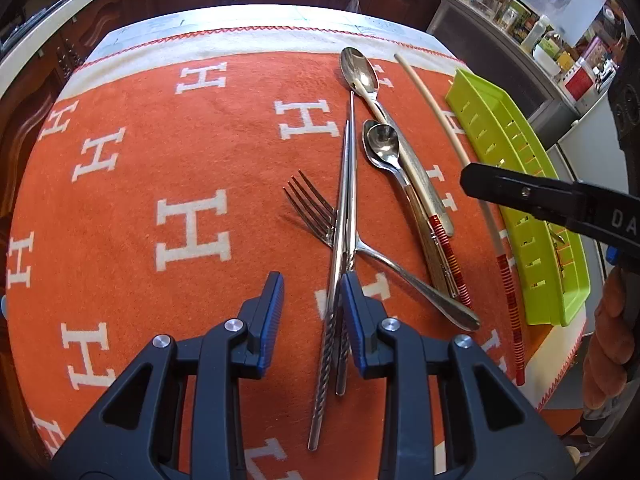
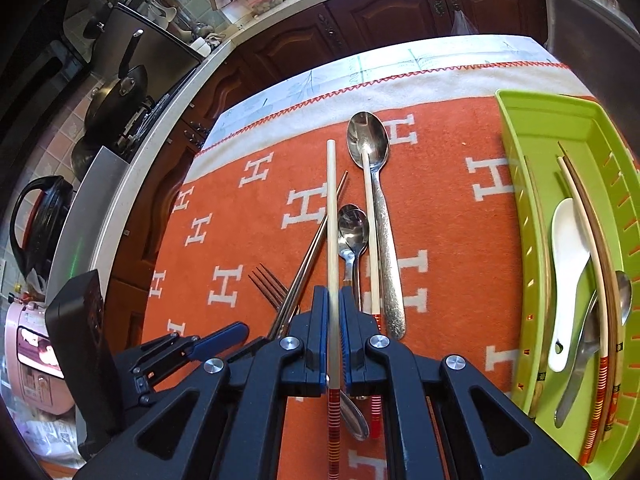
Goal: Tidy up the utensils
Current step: 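Grasp a twisted metal chopstick with the left tool while the right tool grasps a red-banded chopstick, then lower both chopsticks into the green tray and open both tools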
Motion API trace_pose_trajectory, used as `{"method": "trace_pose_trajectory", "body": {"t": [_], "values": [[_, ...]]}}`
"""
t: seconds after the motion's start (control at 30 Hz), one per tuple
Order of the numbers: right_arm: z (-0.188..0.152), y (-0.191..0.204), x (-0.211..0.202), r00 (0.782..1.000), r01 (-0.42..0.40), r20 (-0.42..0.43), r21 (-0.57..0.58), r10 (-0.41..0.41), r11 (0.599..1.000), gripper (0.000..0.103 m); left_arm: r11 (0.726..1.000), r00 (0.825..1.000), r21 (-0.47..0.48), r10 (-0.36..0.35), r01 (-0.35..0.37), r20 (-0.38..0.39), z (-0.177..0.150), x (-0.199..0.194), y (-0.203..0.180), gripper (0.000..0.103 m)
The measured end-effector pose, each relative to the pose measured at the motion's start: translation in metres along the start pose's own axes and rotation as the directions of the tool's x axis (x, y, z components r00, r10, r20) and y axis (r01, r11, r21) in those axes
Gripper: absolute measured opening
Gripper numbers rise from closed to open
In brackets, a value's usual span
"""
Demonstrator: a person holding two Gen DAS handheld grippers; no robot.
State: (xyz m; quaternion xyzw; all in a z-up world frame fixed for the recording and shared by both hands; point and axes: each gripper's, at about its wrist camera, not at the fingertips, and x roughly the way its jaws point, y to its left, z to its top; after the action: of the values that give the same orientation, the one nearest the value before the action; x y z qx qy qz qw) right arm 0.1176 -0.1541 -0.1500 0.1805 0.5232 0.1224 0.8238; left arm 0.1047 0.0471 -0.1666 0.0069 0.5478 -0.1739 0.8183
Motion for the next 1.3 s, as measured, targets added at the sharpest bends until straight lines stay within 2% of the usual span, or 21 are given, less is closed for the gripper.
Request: {"method": "trace_pose_trajectory", "body": {"t": [0.2,0.37,0.43,0.47,0.63,0.77,0.87,1.03,1.13,1.3], "values": [[-0.002,-0.007,-0.014,0.999,-0.004,0.035,0.001,0.004,1.000,0.005,0.998,0.998,0.006,0.059,-0.059,-0.010,0.005,0.005,0.000,0.026],[-0.006,-0.016,-0.022,0.999,-0.015,0.041,0.014,0.014,1.000,0.005,0.990,0.991,0.057,0.131,-0.130,-0.004,0.006,0.009,-0.014,0.027],[-0.009,-0.019,-0.024,0.999,-0.017,0.043,0.017,0.016,1.000,0.005,0.984,0.987,0.079,0.158,-0.158,0.005,0.006,0.010,-0.020,0.022],[-0.010,-0.020,-0.025,0.999,-0.020,0.043,0.023,0.019,1.000,0.005,0.984,0.987,0.084,0.160,-0.160,0.007,0.006,0.011,-0.022,0.006],[-0.013,-0.030,-0.035,0.998,-0.035,0.054,0.049,0.032,0.998,0.005,0.987,0.988,0.034,0.155,-0.155,0.001,0.003,0.000,-0.027,0.003],[-0.017,-0.039,-0.051,0.997,-0.046,0.070,0.061,0.041,0.997,0.005,0.993,0.993,-0.021,0.117,-0.116,0.027,0.003,-0.026,-0.031,0.003],[-0.017,-0.051,-0.069,0.995,-0.046,0.087,0.082,0.039,0.996,0.005,0.998,0.997,-0.039,0.058,-0.056,0.053,0.008,-0.050,-0.043,0.003],[-0.012,-0.077,-0.110,0.990,0.009,0.140,0.107,-0.024,0.994,0.005,0.998,0.993,-0.010,-0.064,0.065,0.097,0.033,-0.084,-0.093,0.003],[-0.007,-0.096,-0.127,0.985,0.064,0.154,0.118,-0.081,0.991,0.005,0.991,0.987,0.001,-0.133,0.133,0.093,0.052,-0.085,-0.129,0.003],[-0.002,-0.124,-0.138,0.979,0.132,0.143,0.120,-0.148,0.984,0.005,0.982,0.981,0.004,-0.188,0.188,0.052,0.071,-0.060,-0.185,0.003]]}}
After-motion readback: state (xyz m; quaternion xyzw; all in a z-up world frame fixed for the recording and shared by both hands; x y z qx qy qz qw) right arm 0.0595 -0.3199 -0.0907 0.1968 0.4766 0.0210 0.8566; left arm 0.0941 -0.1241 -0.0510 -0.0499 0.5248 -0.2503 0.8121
